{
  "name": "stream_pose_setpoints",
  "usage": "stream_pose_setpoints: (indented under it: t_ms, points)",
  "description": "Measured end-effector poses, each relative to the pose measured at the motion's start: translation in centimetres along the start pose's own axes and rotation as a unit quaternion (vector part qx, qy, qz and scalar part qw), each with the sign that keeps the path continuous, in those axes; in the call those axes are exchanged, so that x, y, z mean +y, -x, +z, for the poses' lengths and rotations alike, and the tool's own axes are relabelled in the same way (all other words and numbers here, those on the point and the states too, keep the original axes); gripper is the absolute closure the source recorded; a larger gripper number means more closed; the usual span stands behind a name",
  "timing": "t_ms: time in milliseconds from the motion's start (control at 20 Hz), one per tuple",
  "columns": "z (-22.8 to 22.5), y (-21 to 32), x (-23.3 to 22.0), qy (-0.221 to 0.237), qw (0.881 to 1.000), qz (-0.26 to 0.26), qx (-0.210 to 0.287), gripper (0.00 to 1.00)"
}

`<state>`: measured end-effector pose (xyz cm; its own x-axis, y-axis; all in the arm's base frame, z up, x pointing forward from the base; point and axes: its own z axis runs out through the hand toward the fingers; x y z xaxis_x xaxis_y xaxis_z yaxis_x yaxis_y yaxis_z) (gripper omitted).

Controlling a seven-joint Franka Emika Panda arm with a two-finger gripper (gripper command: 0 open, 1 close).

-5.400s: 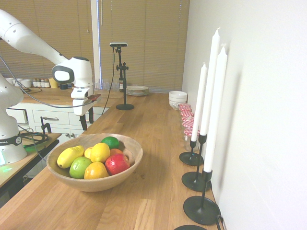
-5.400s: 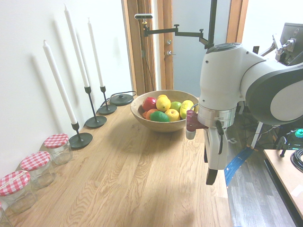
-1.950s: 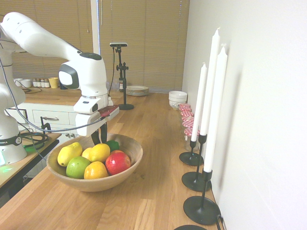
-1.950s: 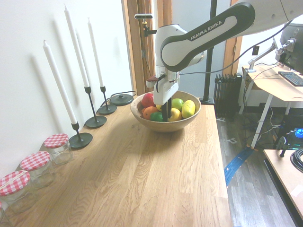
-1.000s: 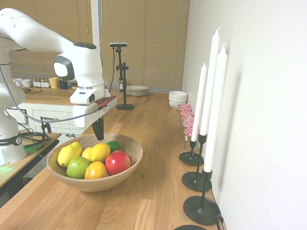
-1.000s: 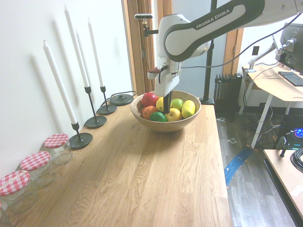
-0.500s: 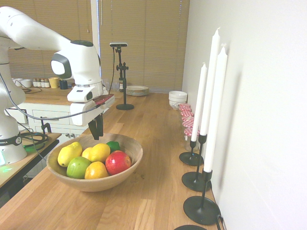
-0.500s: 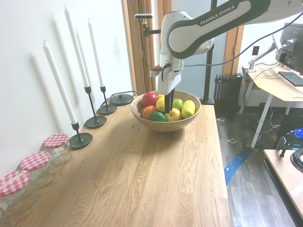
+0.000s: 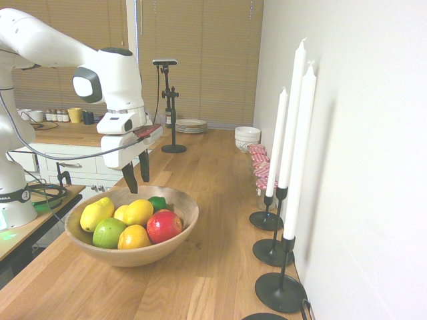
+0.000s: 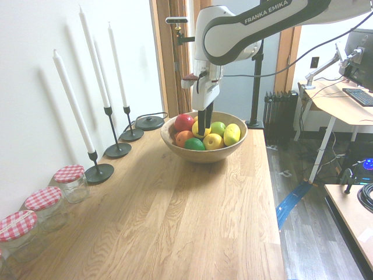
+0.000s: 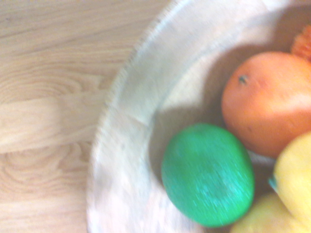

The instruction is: Take green lemon out of the basket

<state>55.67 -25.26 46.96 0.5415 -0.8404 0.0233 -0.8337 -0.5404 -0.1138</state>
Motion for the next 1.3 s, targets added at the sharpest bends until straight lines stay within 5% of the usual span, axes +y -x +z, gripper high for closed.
stream_pose_setpoints:
  t_ms: [850,900,1300]
  points:
    - [6.5,-2.7,-2.0,0.023,1.000,0.004,-0.021,0.00]
    - [6.7,-2.7,-2.0,0.024,0.999,0.004,-0.021,1.00]
    - [7.1,-2.9,-2.1,0.023,1.000,0.000,-0.019,1.00]
